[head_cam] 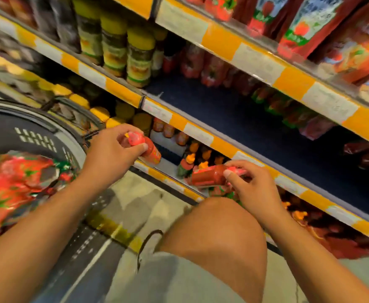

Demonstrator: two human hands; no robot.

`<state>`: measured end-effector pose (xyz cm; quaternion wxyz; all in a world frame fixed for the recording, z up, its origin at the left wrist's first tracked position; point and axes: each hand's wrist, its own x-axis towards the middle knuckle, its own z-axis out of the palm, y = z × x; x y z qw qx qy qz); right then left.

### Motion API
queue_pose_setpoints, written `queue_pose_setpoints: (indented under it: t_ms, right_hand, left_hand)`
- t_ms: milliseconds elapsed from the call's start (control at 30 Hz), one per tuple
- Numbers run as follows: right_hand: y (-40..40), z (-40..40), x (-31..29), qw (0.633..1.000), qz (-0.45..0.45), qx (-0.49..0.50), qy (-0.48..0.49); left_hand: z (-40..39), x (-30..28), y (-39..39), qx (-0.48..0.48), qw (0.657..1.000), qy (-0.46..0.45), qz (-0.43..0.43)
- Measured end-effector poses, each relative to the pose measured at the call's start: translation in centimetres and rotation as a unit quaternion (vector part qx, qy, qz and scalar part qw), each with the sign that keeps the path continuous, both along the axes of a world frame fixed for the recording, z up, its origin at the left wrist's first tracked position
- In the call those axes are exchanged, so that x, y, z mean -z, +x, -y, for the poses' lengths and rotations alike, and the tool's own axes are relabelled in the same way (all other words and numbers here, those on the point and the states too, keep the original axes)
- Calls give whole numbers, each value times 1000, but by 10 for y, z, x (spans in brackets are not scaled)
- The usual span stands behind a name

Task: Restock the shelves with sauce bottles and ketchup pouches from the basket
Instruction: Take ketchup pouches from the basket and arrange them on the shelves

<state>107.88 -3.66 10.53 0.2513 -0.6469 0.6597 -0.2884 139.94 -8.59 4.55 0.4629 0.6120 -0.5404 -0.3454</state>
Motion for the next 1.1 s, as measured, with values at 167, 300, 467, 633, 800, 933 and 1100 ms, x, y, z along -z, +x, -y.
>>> queue_pose_setpoints:
  t_ms: [167,300,467,633,800,933,1100]
  right_hand:
    - [22,60,38,993,-44,-91,65]
    - [33,95,67,972,-131,-180,78]
    - [48,120,96,939,-227,-250,66]
    - [59,141,132,908,-308,-282,33]
    - [69,159,147,904,-344,-255,7]
    - [73,174,152,913,-337,-229,26]
    - [75,194,166,923,-326,-185,85]
  left_hand:
    - [28,42,-11,-9,999,25,36]
    - [55,70,-26,-18,997,46,62]
    - [86,103,-45,-24,993,86,78]
    - [110,128,-68,-51,988,117,86]
    - [129,149,-80,-42,987,121,93]
    - [142,158,-84,-43,986,124,108]
    - [156,167,-88,-24,984,127,122]
